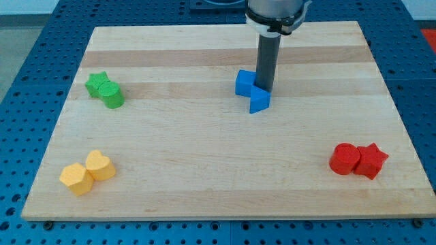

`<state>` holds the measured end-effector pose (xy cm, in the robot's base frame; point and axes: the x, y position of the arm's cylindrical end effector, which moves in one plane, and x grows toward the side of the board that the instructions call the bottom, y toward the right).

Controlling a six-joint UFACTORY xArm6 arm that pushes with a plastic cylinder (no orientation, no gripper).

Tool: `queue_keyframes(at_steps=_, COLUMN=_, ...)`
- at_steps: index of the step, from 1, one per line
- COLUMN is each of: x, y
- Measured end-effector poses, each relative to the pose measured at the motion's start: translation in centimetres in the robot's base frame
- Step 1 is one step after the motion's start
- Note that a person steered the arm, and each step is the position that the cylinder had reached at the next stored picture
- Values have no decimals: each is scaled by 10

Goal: Move the triangle diagonal to the top left of the red circle

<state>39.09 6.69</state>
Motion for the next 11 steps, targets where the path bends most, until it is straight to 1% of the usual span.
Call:
queue_keyframes(at_steps=1, x=0, y=9)
queue_keyframes(at_steps=2, x=4, y=45)
queue_keyframes(at_steps=3, x=9, y=44)
queue_keyframes(at_steps=5, x=23, y=20)
queue_keyframes(at_steps=10, x=23, y=6)
queue_keyframes(at_steps=11, x=23, y=15)
